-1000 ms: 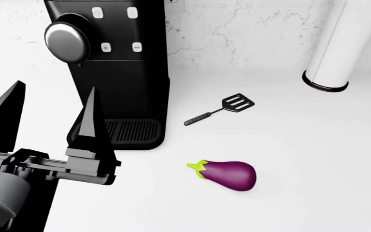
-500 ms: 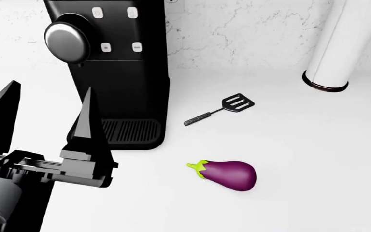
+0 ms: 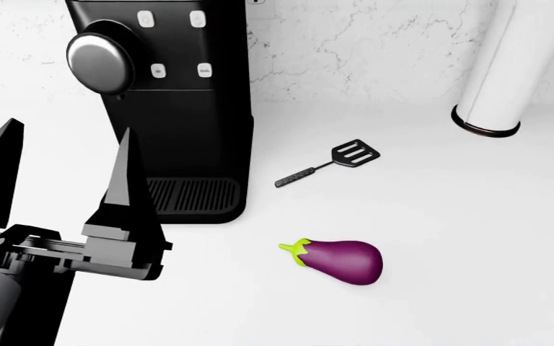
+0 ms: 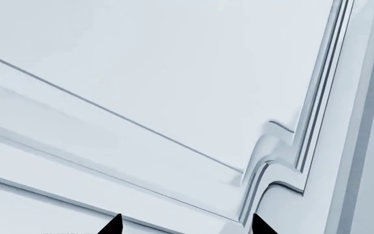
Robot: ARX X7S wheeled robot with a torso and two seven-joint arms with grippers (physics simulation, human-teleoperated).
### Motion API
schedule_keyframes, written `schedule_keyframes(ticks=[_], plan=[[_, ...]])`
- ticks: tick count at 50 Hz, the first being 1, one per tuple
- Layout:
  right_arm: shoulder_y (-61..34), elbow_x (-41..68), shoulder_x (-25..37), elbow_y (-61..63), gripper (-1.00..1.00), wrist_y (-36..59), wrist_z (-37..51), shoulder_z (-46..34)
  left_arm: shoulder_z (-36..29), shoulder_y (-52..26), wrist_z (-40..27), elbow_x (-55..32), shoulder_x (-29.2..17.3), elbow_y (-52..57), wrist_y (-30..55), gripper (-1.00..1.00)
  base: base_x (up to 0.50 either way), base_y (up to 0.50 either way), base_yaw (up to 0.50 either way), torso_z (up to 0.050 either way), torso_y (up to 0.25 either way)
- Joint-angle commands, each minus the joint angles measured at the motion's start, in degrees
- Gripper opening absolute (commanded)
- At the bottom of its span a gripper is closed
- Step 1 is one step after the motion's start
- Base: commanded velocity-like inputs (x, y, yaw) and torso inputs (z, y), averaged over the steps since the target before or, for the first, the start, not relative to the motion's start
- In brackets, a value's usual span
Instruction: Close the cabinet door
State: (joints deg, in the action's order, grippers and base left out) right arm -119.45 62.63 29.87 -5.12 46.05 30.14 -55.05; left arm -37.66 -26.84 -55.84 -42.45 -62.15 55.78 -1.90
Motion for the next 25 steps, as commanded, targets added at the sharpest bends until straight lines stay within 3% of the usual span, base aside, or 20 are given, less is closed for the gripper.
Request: schedule_keyframes(ticks=[1,25], plan=[[0.86,-6.16,-3.96,-3.23,1.0,-3.08,-2.43,-3.4,-0.12,-0.18,0.0,-0.14,-0.08,-0.05,-0.1,1.0,0.01,0.0,0.0,0.0,0.0],[2.35,-8.31,-8.2,-10.53,1.0,-6.43,-4.66,-3.73,0.1,0.41,-0.31,-0.11,-1.13,0.09,-1.63,1.0,0.0,0.0,0.0,0.001,-0.003]])
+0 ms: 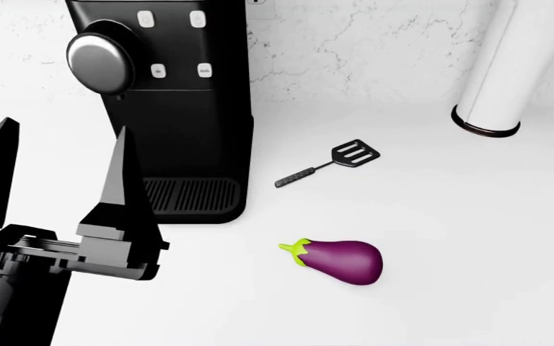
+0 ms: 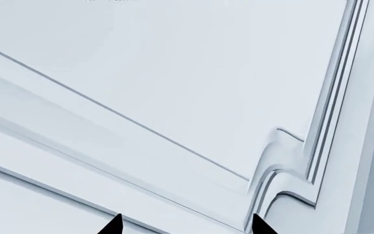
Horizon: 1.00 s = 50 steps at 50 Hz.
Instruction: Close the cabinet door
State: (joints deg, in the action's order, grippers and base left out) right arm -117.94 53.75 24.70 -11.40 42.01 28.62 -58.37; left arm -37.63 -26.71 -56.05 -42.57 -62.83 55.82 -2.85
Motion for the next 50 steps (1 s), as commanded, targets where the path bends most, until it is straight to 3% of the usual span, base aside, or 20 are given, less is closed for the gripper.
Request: schedule_keyframes(ticks=[1,30,50], plan=[[0.8,0.48,-3.12,-4.54,1.0,-2.48,-3.26,-0.41,0.07,0.27,-0.13,-0.01,-0.48,0.06,-0.69,1.0,0.0,0.0,0.0,0.0,-0.011],[-2.52,-4.54,-11.4,-25.38,1.0,-7.99,-12.39,-1.98,0.65,0.72,-0.7,-0.47,-2.25,0.32,-2.78,1.0,0.0,0.0,0.0,0.001,-0.002],[-5.64,-9.62,-19.39,-47.6,1.0,-17.72,-17.91,-2.33,0.6,1.18,-1.2,-0.19,-3.15,0.69,-3.98,1.0,0.03,0.01,0.02,0.006,-0.013]])
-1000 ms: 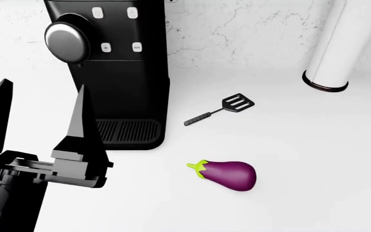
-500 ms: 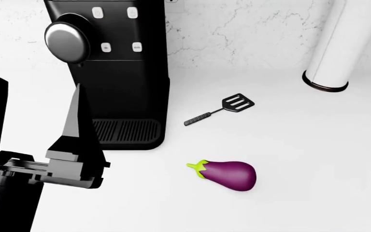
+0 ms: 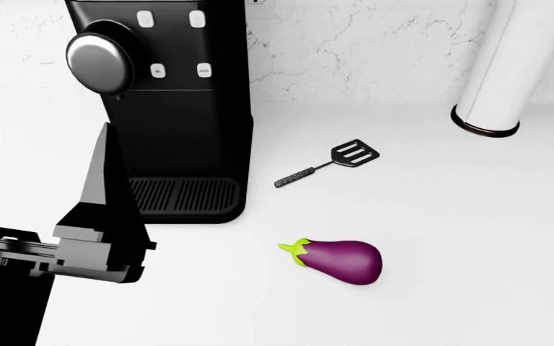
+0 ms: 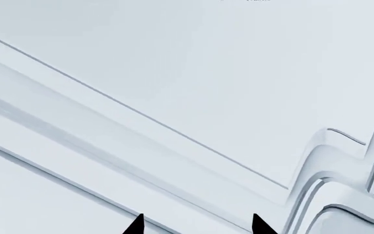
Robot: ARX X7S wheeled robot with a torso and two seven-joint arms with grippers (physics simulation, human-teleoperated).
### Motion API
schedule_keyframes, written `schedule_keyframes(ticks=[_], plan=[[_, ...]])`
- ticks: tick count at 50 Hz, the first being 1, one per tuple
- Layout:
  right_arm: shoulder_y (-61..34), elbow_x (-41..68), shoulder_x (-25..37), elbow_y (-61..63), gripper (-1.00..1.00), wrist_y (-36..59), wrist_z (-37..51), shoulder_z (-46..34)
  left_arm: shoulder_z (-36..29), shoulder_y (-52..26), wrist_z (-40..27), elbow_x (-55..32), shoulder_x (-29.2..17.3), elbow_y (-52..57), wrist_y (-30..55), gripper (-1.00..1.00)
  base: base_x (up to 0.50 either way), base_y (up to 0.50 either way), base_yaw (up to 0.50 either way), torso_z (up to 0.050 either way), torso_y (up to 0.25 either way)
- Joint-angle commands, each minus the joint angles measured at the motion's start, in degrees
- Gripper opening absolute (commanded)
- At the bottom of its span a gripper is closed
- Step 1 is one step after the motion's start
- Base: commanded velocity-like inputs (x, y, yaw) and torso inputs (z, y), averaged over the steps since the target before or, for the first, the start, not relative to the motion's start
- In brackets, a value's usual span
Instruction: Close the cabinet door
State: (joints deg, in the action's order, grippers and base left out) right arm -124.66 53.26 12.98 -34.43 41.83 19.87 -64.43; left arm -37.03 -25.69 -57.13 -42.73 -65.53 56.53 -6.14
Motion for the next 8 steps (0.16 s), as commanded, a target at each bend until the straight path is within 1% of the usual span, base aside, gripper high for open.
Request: schedule_keyframes(ticks=[1,4,8], plan=[[0.98,-9.11,-7.6,-24.63,1.0,-17.43,-9.14,3.77,-0.06,0.15,-0.1,0.0,-0.4,-0.02,-0.66,1.0,0.03,0.01,0.02,0.012,-0.014],[0.47,-9.2,-7.85,-25.38,1.0,-17.47,-9.46,3.82,-0.25,-0.04,-0.08,0.07,-0.22,-0.02,-0.36,1.0,0.03,0.01,0.02,0.004,-0.014],[0.52,-8.87,-7.03,-23.44,1.0,-16.46,-8.93,3.93,-0.3,-0.05,-0.08,0.02,-0.29,-0.08,-0.49,1.0,0.03,0.01,0.02,0.006,-0.014]])
